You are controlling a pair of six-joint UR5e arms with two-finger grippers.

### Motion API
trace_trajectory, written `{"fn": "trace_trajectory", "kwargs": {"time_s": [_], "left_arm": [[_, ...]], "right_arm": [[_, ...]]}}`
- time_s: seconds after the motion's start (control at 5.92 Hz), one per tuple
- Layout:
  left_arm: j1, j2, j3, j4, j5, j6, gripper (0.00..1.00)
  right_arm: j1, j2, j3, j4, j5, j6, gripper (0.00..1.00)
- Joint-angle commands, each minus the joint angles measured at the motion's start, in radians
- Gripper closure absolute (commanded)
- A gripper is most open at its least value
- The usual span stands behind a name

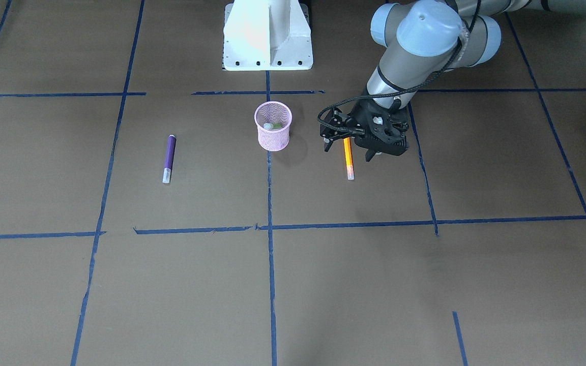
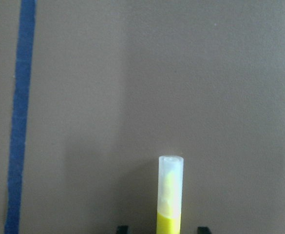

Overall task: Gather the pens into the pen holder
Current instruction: 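Move the left gripper above the orange marker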

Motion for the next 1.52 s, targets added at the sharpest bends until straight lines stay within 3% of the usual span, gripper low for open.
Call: {"fn": "trace_trajectory", "kwargs": {"time_s": [0.0, 0.17, 0.34, 0.68, 0.84, 1.35], "left_arm": [[-0.014, 0.001, 0.004, 0.049, -0.038, 0.001, 0.00], [-0.014, 0.001, 0.018, 0.072, -0.058, 0.001, 0.00], [-0.011, 0.004, 0.025, 0.101, -0.071, 0.003, 0.00], [-0.002, 0.004, 0.080, 0.106, -0.091, 0.042, 0.00], [0.015, -0.004, 0.116, 0.106, -0.089, 0.046, 0.00], [0.030, -0.051, 0.251, 0.095, -0.063, 0.125, 0.00]], "right_arm": [[0.000, 0.000, -0.004, 0.002, -0.001, -0.001, 0.85], [0.000, 0.000, -0.003, 0.003, -0.001, 0.000, 0.98], [0.000, 0.006, 0.037, 0.005, 0.001, 0.000, 1.00], [0.001, 0.014, 0.141, 0.005, -0.016, 0.000, 1.00], [0.001, 0.014, 0.237, 0.005, -0.022, 0.002, 1.00], [-0.073, 0.092, 0.491, 0.021, -0.016, 0.196, 1.00]]}}
